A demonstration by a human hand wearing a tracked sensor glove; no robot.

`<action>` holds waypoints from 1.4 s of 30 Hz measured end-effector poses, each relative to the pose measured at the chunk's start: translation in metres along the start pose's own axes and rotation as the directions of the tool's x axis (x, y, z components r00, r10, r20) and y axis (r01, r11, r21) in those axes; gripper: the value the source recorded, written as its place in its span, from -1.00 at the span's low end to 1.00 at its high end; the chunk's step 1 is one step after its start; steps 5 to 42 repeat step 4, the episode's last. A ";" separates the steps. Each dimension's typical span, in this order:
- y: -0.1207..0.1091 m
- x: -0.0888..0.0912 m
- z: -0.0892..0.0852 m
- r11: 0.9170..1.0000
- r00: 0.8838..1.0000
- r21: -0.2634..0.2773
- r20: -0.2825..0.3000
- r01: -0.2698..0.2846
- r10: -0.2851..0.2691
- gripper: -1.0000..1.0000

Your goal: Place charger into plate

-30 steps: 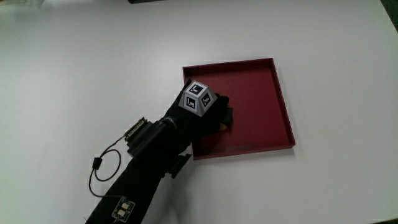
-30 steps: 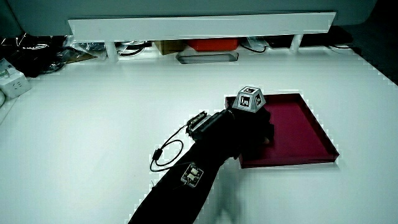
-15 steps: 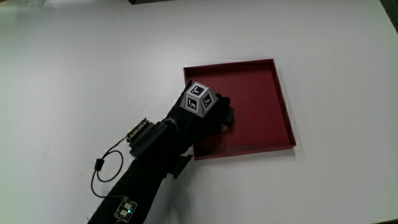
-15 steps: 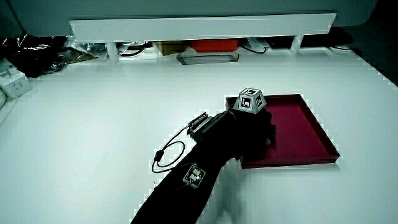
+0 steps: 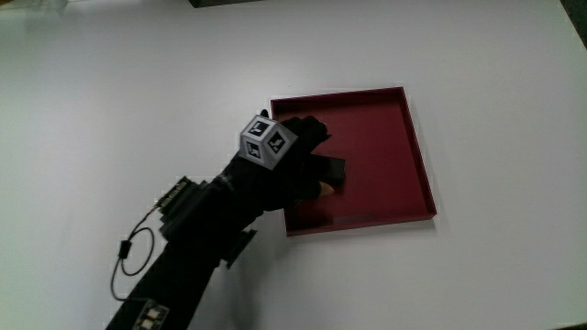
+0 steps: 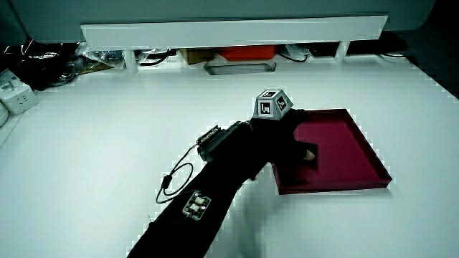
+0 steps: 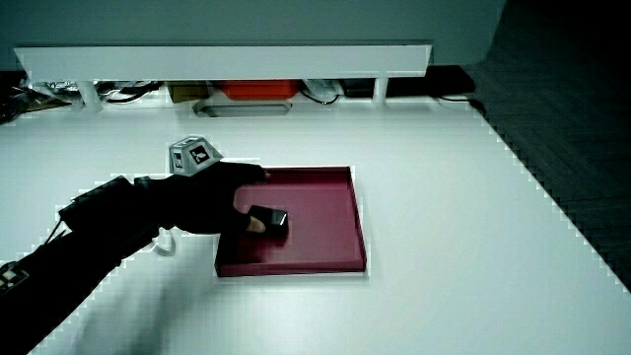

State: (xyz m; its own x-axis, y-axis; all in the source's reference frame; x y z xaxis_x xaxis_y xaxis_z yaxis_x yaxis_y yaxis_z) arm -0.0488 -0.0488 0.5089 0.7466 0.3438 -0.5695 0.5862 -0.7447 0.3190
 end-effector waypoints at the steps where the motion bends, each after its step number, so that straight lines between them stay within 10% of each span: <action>1: -0.004 -0.001 0.005 0.999 0.999 0.025 -0.001 0.041 -0.041 -1.00; 4: -0.019 -0.006 0.018 0.992 0.993 0.071 0.057 0.103 -0.108 -1.00; 42: -0.019 -0.006 0.018 0.992 0.993 0.071 0.057 0.103 -0.108 -1.00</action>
